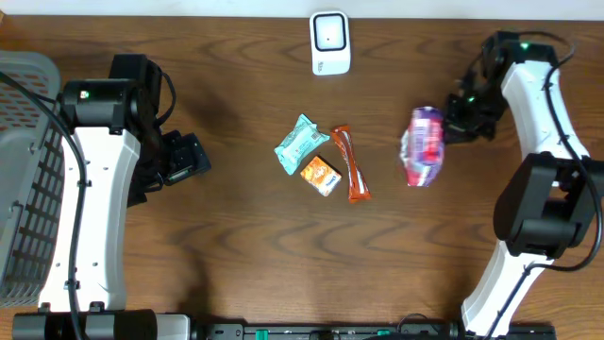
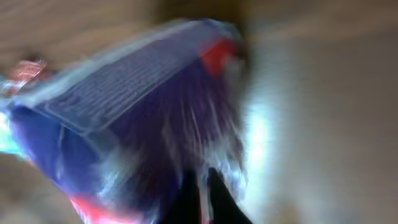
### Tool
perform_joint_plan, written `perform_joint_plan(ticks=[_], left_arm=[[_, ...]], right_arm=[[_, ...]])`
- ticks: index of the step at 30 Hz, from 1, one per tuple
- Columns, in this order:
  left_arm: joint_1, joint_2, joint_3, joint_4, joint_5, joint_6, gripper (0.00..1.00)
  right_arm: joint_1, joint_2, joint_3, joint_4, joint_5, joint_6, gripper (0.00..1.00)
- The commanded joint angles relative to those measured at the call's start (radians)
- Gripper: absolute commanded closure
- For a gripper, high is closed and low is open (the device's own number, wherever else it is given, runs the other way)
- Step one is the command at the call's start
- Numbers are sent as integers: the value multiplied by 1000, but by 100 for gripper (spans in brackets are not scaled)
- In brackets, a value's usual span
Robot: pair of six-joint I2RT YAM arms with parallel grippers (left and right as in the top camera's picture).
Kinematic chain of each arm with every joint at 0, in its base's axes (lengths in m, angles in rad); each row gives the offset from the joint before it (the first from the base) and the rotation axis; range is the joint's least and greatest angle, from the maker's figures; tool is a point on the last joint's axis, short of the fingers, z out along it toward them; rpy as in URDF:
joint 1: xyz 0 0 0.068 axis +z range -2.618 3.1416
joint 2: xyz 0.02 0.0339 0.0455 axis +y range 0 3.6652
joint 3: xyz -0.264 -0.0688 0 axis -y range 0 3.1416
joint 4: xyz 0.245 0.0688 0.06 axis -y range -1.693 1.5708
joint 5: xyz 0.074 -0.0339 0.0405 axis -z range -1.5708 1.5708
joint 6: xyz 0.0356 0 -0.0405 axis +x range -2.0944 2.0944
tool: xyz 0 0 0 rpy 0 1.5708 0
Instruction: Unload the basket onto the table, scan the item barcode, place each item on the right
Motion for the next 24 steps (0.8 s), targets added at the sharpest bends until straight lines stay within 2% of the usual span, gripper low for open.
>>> perform_joint_plan(ticks=[1, 9, 10, 11, 13, 16, 17, 20, 21, 22, 24], left_arm=[[2, 4, -4, -2, -16, -5, 2], [2, 4, -4, -2, -16, -5, 2], [2, 4, -4, -2, -16, -5, 2], [2, 4, -4, -2, -16, -5, 2], [2, 4, -4, -2, -16, -5, 2], [2, 4, -4, -2, -16, -5, 2], [2, 4, -4, -3, -16, -5, 2], [2, 4, -4, -2, -16, -5, 2], [2, 4, -4, -2, -16, -5, 2], [2, 4, -4, -2, -16, -5, 2], [2, 4, -4, -2, -16, -5, 2]], right_arm=[[55, -6, -26, 47, -276, -84, 99], [171, -8, 9, 69, -315, -53, 95], [186, -8, 9, 69, -303, -53, 92], [204, -8, 9, 69, -264, -53, 83], [222, -8, 9, 68, -130, 6, 77], [225, -8, 8, 69, -36, 63, 51], [223, -8, 8, 77, -23, 68, 45], [220, -8, 8, 101, -34, 92, 47], [225, -8, 8, 107, -56, 77, 49], [237, -8, 8, 117, -117, -10, 48], [270, -8, 8, 122, -183, -150, 42]])
